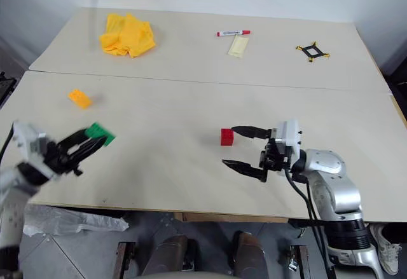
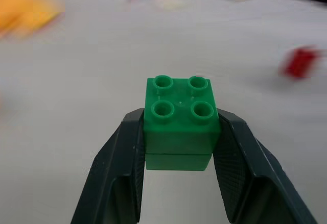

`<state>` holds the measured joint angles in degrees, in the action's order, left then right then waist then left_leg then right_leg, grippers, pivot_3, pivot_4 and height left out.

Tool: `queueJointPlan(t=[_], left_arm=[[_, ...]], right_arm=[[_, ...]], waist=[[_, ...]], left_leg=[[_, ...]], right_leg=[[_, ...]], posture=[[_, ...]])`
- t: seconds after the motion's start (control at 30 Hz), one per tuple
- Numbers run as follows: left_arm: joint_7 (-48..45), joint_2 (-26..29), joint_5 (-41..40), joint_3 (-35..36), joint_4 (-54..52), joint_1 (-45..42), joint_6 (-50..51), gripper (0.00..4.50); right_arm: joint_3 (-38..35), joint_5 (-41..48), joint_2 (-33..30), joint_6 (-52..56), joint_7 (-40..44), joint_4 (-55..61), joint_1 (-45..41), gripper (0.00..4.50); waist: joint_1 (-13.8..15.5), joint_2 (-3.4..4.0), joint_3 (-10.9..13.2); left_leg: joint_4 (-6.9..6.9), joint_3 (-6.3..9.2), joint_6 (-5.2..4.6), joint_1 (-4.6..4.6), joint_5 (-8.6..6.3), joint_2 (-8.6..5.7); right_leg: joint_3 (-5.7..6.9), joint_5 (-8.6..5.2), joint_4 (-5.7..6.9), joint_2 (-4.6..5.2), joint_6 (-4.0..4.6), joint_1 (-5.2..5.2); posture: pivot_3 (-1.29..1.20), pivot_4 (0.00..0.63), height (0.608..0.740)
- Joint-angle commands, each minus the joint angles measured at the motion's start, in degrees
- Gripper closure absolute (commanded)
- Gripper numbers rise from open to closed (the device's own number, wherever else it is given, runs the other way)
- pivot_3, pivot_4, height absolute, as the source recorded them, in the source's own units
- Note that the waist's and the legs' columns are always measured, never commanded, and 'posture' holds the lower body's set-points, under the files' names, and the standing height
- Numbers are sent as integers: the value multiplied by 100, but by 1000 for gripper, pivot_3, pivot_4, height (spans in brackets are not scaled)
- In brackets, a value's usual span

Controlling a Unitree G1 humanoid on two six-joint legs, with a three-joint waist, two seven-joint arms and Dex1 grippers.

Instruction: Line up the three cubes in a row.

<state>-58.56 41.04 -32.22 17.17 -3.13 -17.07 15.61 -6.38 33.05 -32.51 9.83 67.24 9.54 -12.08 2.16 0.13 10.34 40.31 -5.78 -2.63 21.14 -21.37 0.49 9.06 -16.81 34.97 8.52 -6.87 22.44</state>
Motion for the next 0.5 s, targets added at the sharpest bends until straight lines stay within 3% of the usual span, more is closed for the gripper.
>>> queueJointPlan(t=[0.03,0.17,0.27,0.5], left_arm=[[-1045,-113,326,-948,879,-967,-352,3019],[-2195,-451,1170,-1895,2642,-2112,-1687,3019],[-2632,-948,1820,-2420,4395,-3052,-2693,3019],[-2460,-1477,2368,-2396,6400,-3994,-3866,3019]], right_arm=[[-270,-17,-137,-231,-65,216,186,0],[-422,76,-111,-206,-356,552,403,0],[-692,60,-173,-238,-542,873,888,0],[-976,27,-120,-314,-826,1145,1458,0]], waist=[[-72,5,-3],[-250,6,-3],[-214,3,-1],[-218,-14,9]], left_leg=[[-2,-7,0,-2,0,-4],[-36,-41,2,-4,-1,-24],[-34,-56,13,7,4,-19],[-25,-67,4,8,3,-27]], right_leg=[[-3,1,0,0,-3,1],[10,-1,-8,-11,-5,25],[25,-13,-6,-19,-6,27],[15,-8,-4,-4,-15,24]], posture=[[0,150,740],[0,150,740],[0,150,740],[0,150,740]])
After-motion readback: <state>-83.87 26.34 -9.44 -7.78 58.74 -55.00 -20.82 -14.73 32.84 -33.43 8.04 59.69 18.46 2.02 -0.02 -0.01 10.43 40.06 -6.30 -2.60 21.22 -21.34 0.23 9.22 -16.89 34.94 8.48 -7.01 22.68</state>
